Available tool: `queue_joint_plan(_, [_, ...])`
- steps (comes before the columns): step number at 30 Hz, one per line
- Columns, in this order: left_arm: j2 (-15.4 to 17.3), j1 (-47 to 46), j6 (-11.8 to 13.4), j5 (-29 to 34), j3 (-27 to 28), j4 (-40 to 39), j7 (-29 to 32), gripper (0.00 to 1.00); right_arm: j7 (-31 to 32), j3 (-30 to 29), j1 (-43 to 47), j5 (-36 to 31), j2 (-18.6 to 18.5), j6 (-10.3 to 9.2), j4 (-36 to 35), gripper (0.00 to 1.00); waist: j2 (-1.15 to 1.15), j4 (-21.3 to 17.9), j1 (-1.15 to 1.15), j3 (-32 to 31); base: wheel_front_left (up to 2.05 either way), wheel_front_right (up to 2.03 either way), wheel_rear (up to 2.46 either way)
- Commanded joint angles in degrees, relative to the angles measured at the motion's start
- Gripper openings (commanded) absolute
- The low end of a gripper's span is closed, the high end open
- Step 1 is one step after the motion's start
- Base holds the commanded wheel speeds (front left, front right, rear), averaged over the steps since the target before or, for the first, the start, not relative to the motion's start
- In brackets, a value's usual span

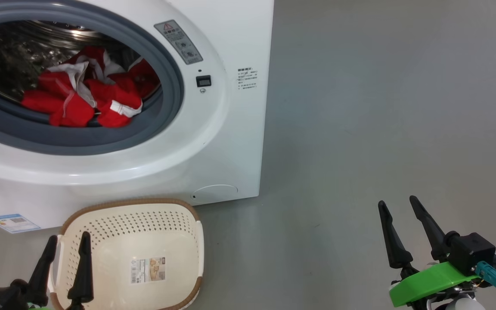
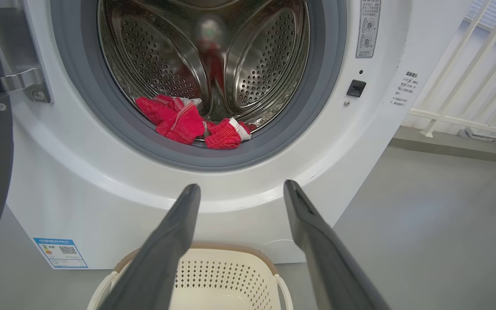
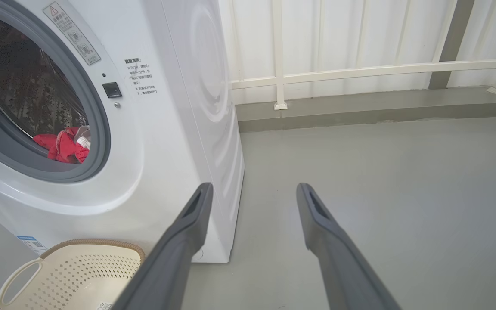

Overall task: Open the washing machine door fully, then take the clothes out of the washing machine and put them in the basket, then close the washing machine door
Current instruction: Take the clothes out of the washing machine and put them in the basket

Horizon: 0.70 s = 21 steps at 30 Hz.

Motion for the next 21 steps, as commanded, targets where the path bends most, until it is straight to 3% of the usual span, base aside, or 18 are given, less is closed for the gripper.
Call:
queue_joint_plan(1, [1.6,-2.4,-0.2,0.2,2.0,-0.8,-0.3,1.00,-0.7,1.4,-1.2,-0.2,-0.2,0.09,-1.3,1.00,0.00,-0.1,0.00,0.1,0.00,0.00,0.00])
queue_joint_plan(10, [1.3,-3.7,-0.2,1.3,2.3,1.5,-0.3,1.00,-0.7,1.4,-1.4,-0.2,0.1,0.09,-1.4,1.00,0.00,-0.4,0.00,0.7,0.00,0.00,0.00])
queue_joint_plan(21, [2.5,-17.2,-0.2,4.0,-0.3,14.7,-0.3,1.00,-0.7,2.1,-2.8,-0.3,0.5,0.09,-1.8,1.00,0.00,-1.2,0.00,3.5,0.00,0.00,0.00])
